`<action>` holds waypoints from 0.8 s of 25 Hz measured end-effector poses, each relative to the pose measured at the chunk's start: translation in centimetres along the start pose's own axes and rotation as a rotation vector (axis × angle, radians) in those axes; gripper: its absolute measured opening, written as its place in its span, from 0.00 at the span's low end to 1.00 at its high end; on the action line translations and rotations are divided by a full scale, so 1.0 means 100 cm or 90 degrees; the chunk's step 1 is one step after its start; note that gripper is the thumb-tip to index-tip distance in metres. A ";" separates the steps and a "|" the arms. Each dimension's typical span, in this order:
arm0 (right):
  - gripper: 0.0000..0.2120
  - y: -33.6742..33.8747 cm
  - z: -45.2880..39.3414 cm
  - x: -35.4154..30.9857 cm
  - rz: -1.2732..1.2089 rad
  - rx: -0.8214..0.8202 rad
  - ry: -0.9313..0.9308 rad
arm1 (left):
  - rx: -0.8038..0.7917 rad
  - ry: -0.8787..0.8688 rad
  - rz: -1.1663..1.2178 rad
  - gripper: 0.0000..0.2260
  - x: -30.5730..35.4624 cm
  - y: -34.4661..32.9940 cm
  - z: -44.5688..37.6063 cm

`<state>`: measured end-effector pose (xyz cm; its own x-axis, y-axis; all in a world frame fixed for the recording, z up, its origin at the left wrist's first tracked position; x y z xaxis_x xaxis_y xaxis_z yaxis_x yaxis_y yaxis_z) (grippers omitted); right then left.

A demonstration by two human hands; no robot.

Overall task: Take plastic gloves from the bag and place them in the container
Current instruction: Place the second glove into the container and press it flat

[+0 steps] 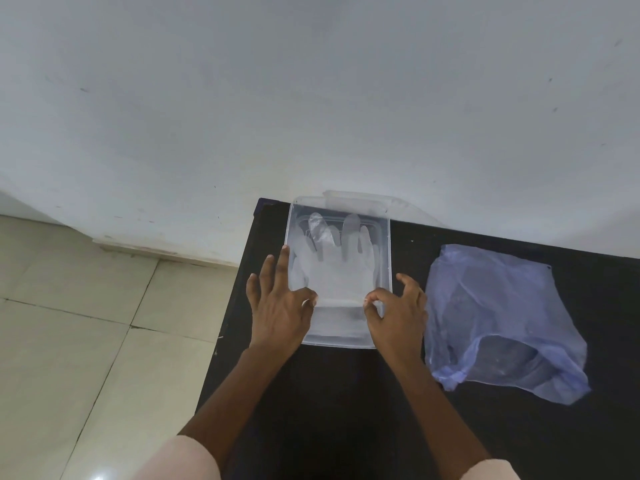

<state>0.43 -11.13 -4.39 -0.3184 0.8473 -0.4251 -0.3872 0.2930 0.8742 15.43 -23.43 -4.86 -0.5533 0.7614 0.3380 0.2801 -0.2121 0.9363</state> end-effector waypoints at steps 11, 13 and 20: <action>0.13 0.018 -0.004 0.002 0.230 -0.208 0.080 | -0.162 -0.060 -0.023 0.24 -0.015 0.007 0.016; 0.12 0.017 -0.005 0.002 0.249 -0.206 0.089 | -0.191 -0.050 -0.030 0.24 -0.013 0.008 0.015; 0.14 0.022 -0.006 0.003 0.249 -0.242 0.099 | -0.236 -0.068 -0.072 0.31 -0.012 0.014 0.013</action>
<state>-1.00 -10.55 -2.75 -0.6133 0.7771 -0.1413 -0.4896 -0.2336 0.8401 17.52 -23.84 -4.13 -0.4748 0.8476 0.2368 -0.0911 -0.3149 0.9447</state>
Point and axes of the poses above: each hand's wrist, its own z-axis away from the middle knuckle, its own y-axis out of the back of the hand, x = y × z, the point moved 3 cm from there along -z, towards the middle knuckle, and after that the axes turned 15 degrees about -y, right-handed, at the moved point
